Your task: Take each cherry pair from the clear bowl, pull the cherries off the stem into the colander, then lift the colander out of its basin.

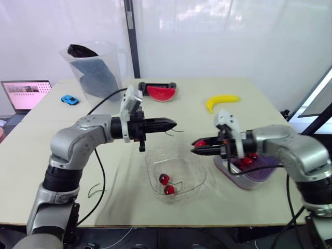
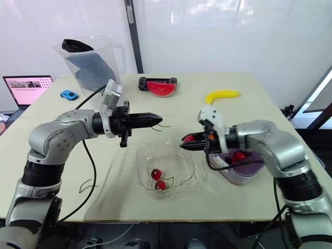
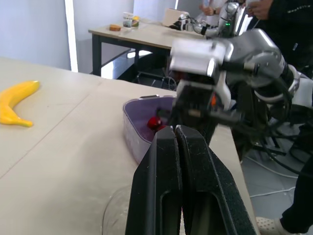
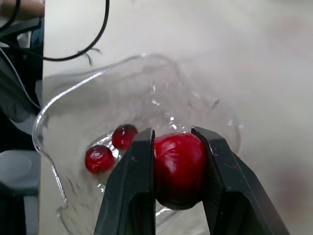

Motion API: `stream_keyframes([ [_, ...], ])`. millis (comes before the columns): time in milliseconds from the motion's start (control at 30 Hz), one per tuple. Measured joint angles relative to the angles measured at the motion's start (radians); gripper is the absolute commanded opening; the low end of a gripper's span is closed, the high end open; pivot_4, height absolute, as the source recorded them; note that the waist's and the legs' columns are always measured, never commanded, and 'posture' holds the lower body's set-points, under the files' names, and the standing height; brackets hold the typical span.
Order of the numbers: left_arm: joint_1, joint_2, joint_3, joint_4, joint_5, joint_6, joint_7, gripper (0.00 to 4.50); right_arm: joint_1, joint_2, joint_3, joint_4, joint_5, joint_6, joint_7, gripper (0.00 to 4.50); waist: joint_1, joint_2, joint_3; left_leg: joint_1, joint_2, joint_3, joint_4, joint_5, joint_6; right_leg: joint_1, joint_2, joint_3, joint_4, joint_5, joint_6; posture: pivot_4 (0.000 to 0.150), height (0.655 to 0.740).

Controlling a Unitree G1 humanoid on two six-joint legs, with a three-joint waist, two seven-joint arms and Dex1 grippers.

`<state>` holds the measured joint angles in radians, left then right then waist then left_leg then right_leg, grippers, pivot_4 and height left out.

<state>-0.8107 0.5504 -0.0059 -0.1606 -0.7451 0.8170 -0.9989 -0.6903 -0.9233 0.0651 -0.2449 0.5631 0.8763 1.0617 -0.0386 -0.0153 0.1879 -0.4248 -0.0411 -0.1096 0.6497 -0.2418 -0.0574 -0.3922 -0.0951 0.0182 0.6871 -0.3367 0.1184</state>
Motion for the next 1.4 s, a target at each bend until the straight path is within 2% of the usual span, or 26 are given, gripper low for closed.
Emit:
stream_keyframes([
  [133, 0.028, 0.010, 0.001, 0.000, 0.003, -0.001, 0.001, 0.00, 0.027, -0.220, -0.013, 0.104, -0.135, -0.100, 0.037, 0.68, 0.005, 0.000, 0.000, 0.000, 0.000, 0.001, 0.000, 0.000, 0.001, 0.000, 0.000, 0.000, -0.001, 0.000, 0.000, 0.150, 0.7400],
  [233, 0.029, 0.011, 0.001, -0.002, 0.004, -0.003, 0.004, 0.00, 0.088, -0.270, -0.010, 0.166, -0.203, -0.178, 0.067, 0.68, -0.002, 0.000, 0.000, 0.000, 0.000, 0.002, 0.000, 0.000, 0.001, 0.000, 0.000, 0.001, -0.001, 0.000, 0.000, 0.150, 0.7400],
  [367, 0.031, 0.010, 0.001, -0.009, 0.004, -0.003, 0.010, 0.00, 0.124, -0.272, 0.003, 0.214, -0.250, -0.229, 0.083, 0.68, -0.007, 0.000, 0.000, 0.001, 0.000, 0.003, -0.001, 0.000, 0.001, -0.001, 0.001, 0.002, 0.000, 0.000, 0.000, 0.150, 0.7400],
  [433, 0.033, 0.010, 0.001, -0.010, 0.004, -0.003, 0.017, 0.00, 0.124, -0.253, 0.008, 0.233, -0.278, -0.251, 0.076, 1.70, -0.006, 0.000, 0.000, 0.001, 0.001, 0.002, -0.001, 0.000, 0.001, 0.000, 0.001, 0.002, 0.000, 0.000, 0.000, 0.150, 0.7400],
  [533, 0.055, 0.013, 0.001, -0.020, 0.008, -0.012, 0.018, 0.00, 0.123, -0.197, 0.033, 0.270, -0.312, -0.277, 0.057, 2.83, -0.004, 0.000, 0.000, 0.001, 0.001, 0.002, 0.000, 0.000, 0.000, 0.000, 0.001, 0.002, 0.000, 0.000, 0.000, 0.150, 0.7400],
  [567, 0.060, 0.014, 0.000, -0.020, 0.013, -0.016, 0.018, 0.00, 0.123, -0.184, 0.044, 0.281, -0.324, -0.283, 0.053, 3.46, -0.004, 0.001, 0.000, 0.001, 0.001, 0.002, 0.000, 0.000, 0.000, -0.001, 0.000, 0.002, 0.000, 0.000, 0.000, 0.150, 0.7400],
  [633, 0.061, 0.019, 0.001, -0.023, 0.015, -0.019, 0.018, 0.00, 0.123, -0.177, 0.049, 0.290, -0.336, -0.288, 0.055, 4.24, -0.001, 0.001, 0.000, 0.000, 0.001, 0.002, 0.000, 0.000, -0.001, 0.000, 0.000, 0.002, 0.000, 0.000, 0.000, 0.150, 0.7400],
  [667, 0.061, 0.022, 0.001, -0.029, 0.016, -0.019, 0.018, 0.00, 0.120, -0.177, 0.049, 0.290, -0.342, -0.290, 0.057, 4.47, 0.000, 0.001, 0.000, 0.000, 0.001, 0.002, 0.000, 0.000, -0.001, 0.000, 0.000, 0.002, 0.000, 0.000, 0.000, 0.150, 0.7400],
  [867, 0.066, 0.039, 0.003, -0.041, 0.016, -0.020, 0.021, 0.00, 0.095, -0.198, 0.032, 0.249, -0.316, -0.262, 0.115, 4.47, -0.001, 0.001, 0.001, 0.001, 0.001, 0.002, -0.001, 0.000, 0.000, 0.000, 0.000, 0.002, -0.001, 0.000, 0.000, 0.150, 0.7400],
  [1000, 0.092, 0.062, 0.029, -0.053, 0.007, -0.015, 0.027, 0.00, -0.067, -0.190, -0.061, 0.111, -0.119, -0.130, 0.198, 4.47, -0.008, 0.004, 0.001, 0.001, 0.002, 0.002, -0.002, 0.000, 0.000, -0.001, 0.002, 0.003, 0.000, 0.000, 0.000, 0.150, 0.7400],
  [1100, 0.127, 0.104, 0.042, -0.059, 0.002, -0.012, 0.024, 0.00, -0.208, -0.118, -0.115, 0.051, 0.013, -0.048, 0.201, 4.47, -0.004, 0.003, 0.001, 0.002, 0.003, 0.000, -0.002, 0.000, 0.001, 0.001, 0.003, 0.001, -0.001, 0.000, 0.000, 0.150, 0.7400],
  [1167, 0.159, 0.137, 0.067, -0.061, 0.001, -0.007, 0.025, 0.00, -0.237, -0.064, -0.103, 0.022, 0.067, -0.016, 0.201, 4.47, -0.002, 0.002, 0.001, 0.002, 0.003, 0.000, -0.002, 0.000, 0.001, 0.001, 0.002, 0.001, -0.002, 0.000, 0.000, 0.150, 0.7400],
  [1400, 0.313, 0.257, 0.213, -0.135, -0.040, 0.046, 0.057, 0.00, -0.270, 0.054, -0.024, 0.037, 0.093, -0.001, 0.187, 4.47, -0.002, 0.002, 0.001, 0.001, 0.002, 0.001, -0.002, 0.000, 0.001, 0.000, 0.000, 0.001, -0.002, 0.000, 0.000, 0.150, 0.7400],
])
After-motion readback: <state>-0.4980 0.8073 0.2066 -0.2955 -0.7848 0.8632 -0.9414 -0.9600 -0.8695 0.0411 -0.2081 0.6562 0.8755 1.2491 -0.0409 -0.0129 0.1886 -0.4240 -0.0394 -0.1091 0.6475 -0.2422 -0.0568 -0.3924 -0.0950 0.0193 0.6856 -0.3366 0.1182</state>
